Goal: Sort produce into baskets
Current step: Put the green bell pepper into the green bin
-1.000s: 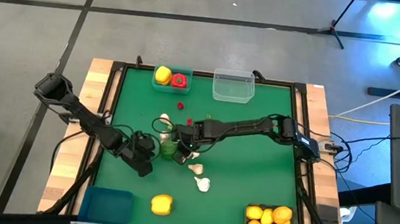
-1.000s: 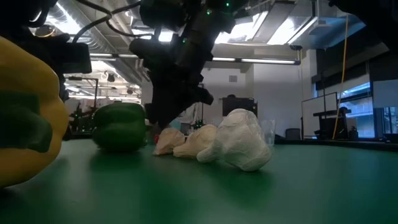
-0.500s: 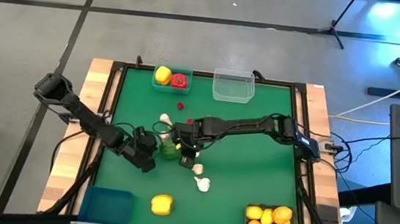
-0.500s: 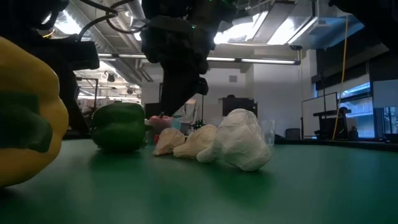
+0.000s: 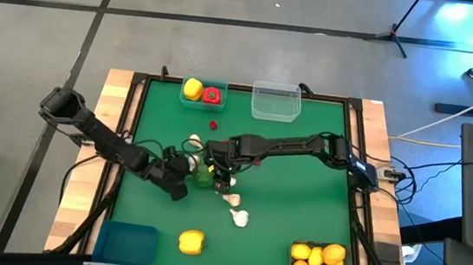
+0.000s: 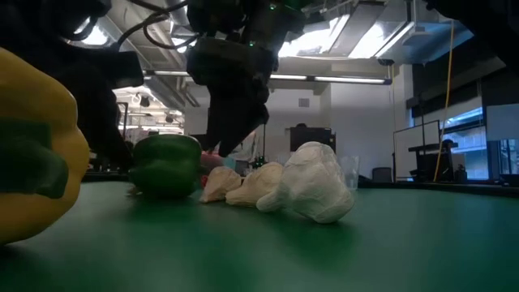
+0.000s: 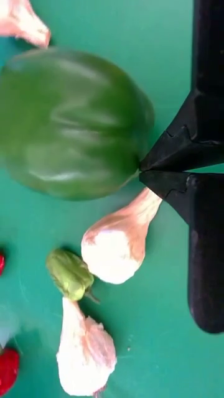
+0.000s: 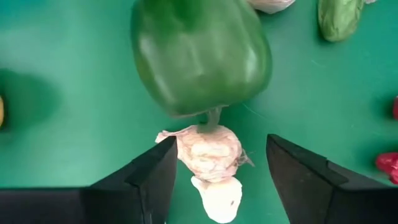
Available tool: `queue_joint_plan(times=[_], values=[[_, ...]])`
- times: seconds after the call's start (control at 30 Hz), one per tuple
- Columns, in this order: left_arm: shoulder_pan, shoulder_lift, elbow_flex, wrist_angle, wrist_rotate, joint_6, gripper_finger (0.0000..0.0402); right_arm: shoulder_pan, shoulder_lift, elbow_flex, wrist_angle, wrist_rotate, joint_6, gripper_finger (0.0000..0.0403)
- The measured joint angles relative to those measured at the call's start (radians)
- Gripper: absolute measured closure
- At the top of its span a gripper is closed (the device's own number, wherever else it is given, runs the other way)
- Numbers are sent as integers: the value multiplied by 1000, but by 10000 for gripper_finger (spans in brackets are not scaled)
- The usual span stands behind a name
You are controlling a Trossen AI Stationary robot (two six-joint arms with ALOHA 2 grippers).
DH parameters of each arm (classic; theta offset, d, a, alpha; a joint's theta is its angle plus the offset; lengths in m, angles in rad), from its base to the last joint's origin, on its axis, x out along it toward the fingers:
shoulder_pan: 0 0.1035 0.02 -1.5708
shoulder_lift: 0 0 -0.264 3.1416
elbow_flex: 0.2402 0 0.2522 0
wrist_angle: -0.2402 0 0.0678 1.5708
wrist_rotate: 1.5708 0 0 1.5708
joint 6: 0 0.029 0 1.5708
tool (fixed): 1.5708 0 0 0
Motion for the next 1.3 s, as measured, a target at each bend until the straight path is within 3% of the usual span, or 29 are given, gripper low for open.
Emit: queue_joint_plan(times=[0.67, 1.1, 1.3], values=[[13, 0, 0, 1, 15, 2, 401, 1, 54, -1, 91, -48, -13, 194], [14, 0, -1, -6, -2, 10, 401, 1, 89, -1, 135, -25, 1, 272], [14, 0, -2, -6, 3, 27, 401, -6, 89, -1, 137, -20, 7, 355]])
